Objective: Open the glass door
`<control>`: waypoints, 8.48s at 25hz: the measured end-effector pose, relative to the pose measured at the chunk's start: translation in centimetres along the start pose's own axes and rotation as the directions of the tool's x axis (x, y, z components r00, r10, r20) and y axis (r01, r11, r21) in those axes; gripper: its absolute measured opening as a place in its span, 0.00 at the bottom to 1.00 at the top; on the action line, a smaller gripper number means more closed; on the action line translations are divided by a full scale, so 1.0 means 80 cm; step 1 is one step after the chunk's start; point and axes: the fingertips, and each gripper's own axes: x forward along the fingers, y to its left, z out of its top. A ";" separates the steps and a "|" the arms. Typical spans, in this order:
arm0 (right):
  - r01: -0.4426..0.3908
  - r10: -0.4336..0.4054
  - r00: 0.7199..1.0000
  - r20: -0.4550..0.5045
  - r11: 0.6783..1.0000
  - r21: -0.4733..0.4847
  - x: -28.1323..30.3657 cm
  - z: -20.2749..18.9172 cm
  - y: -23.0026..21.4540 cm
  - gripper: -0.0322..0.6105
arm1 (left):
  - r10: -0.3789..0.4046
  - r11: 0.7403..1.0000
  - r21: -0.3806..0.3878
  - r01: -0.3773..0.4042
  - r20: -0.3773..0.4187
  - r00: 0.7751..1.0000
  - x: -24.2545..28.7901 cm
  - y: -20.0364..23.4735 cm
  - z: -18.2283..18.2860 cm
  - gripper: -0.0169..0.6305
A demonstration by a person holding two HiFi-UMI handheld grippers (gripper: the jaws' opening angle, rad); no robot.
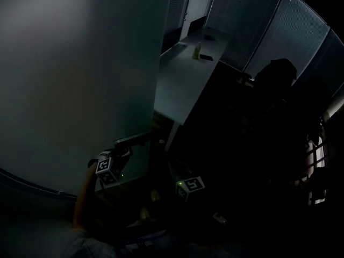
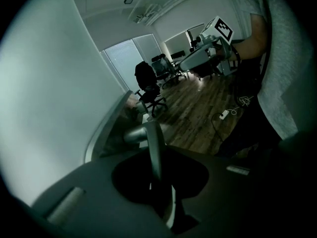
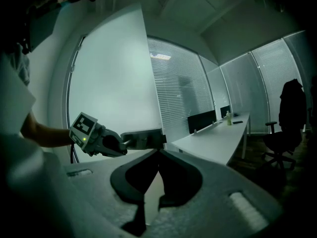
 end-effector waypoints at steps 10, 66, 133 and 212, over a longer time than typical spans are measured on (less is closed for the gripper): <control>0.054 -0.054 0.999 0.008 0.998 0.027 -0.049 -0.010 -0.007 0.05 | 0.000 1.000 0.026 0.000 0.011 1.000 -0.024 -0.039 0.021 0.09; 0.136 -0.136 0.991 0.013 0.990 0.021 -0.263 -0.090 0.094 0.05 | -0.131 0.971 0.215 0.107 0.102 0.986 -0.113 -0.249 0.054 0.11; 0.116 -0.118 0.991 0.058 0.992 0.040 -0.287 -0.096 0.123 0.05 | 0.356 0.894 -0.420 -0.157 0.452 0.818 -0.242 -0.243 0.142 0.16; 0.057 -0.052 0.988 0.143 0.998 -0.030 -0.332 -0.061 0.192 0.05 | 0.537 0.760 -0.626 -0.175 0.453 0.712 -0.318 -0.302 0.150 0.03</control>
